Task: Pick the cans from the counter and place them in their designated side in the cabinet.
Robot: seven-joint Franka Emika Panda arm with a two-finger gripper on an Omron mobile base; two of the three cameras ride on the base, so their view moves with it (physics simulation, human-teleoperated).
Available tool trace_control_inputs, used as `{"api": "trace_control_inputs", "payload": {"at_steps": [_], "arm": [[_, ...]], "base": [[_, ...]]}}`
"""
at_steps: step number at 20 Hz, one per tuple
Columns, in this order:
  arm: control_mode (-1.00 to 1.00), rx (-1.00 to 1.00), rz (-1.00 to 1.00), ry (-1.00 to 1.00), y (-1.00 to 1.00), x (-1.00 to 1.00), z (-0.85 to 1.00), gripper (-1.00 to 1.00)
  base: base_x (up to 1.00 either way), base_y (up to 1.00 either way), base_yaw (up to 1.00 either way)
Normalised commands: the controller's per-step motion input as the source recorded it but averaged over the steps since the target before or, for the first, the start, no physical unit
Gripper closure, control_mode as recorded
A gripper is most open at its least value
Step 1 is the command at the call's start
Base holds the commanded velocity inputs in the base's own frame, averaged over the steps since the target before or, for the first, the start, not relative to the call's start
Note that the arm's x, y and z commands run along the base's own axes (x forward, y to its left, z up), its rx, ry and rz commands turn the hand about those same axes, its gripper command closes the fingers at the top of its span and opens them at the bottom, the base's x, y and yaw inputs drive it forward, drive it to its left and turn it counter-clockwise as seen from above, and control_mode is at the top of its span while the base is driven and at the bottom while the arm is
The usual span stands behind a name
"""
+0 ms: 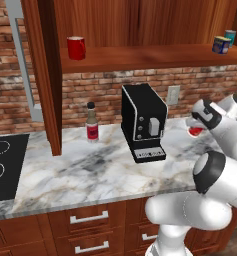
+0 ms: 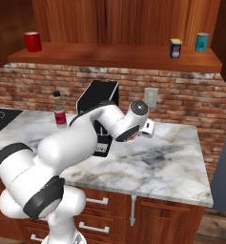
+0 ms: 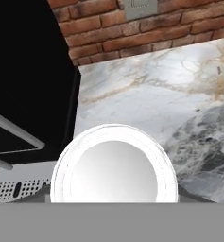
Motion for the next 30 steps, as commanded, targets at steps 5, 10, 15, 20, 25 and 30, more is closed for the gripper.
{"api": "trace_control_inputs", "payload": {"at_steps": [5, 10, 15, 20, 25, 30], "arm": [[-1.0, 0.01, 0.0, -0.1, 0.0, -0.11, 0.31, 1.0], [-1.0, 0.0, 0.0, -0.11, -0.01, -0.1, 0.3, 1.0], [-1.0, 0.01, 0.0, -0.1, -0.04, -0.11, 0.27, 1.0], [-1.0, 0.02, -0.01, -0.08, -0.06, -0.12, 0.26, 1.0], [-1.0, 0.01, -0.02, -0.07, -0.02, -0.15, 0.28, 1.0], [-1.0, 0.0, -0.01, -0.07, 0.0, -0.07, 0.35, 1.0]], "base": [[0.0, 0.0, 0.0], [0.0, 0.0, 0.0], [0.0, 0.0, 0.0], [0.0, 0.0, 0.0], [0.0, 0.0, 0.0], [0.0, 0.0, 0.0]]}}
